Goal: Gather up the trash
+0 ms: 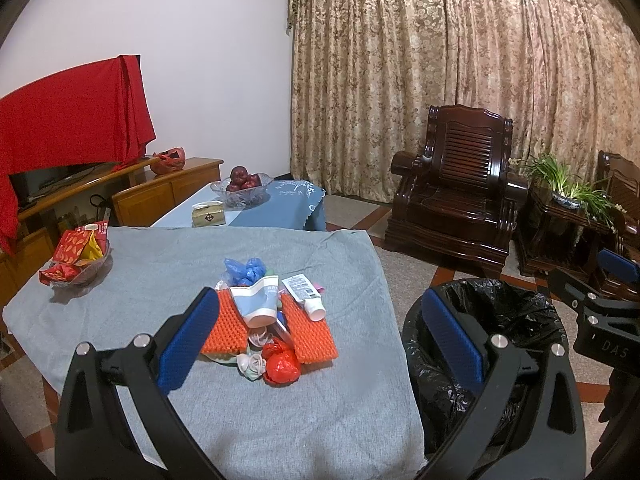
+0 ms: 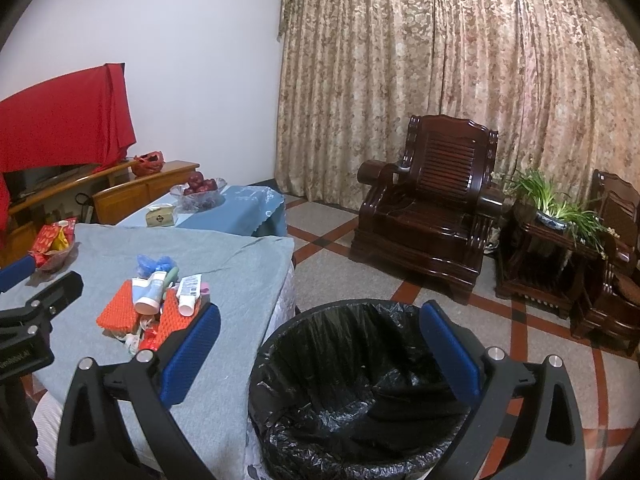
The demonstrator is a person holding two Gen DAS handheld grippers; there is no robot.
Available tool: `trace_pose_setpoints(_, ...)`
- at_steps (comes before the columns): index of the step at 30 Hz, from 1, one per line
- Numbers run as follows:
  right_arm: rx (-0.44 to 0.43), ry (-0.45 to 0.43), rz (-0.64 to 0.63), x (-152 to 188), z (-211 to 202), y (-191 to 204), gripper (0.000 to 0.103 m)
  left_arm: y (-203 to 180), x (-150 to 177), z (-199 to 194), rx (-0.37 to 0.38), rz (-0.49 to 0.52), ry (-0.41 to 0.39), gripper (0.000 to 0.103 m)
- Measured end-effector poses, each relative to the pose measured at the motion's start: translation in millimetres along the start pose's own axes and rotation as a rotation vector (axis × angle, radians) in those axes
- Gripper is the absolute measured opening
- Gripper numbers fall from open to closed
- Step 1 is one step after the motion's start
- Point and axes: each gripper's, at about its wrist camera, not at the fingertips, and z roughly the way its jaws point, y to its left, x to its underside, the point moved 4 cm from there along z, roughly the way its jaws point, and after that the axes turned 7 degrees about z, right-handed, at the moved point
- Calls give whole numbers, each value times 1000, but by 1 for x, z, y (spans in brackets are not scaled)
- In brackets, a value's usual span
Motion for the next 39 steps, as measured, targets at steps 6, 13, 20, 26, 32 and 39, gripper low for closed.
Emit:
trace_pose_setpoints(6,-1,6,2,1,-3,6,97,0,2,2,-1,0,1,98)
trace_pose_setpoints(13,-2,5,3,1,-2,7,97,-4,10,6,-1,-3,3,98)
trace_pose_setpoints(20,-1,5,1,1,-2,8,97,-4,12,7,-2,-6,2,98)
trace_pose_setpoints(26,-1,8,0,0,-2,7,97,-3,10,6,-1,-5,2,98)
trace_pose_setpoints(32,-4,10,4,10,2,8,97,-5,13,10,-1,-7,4,98)
trace_pose_setpoints(39,-5,11,2,11,2,9,97,-2,10,7,2,-6,5,98)
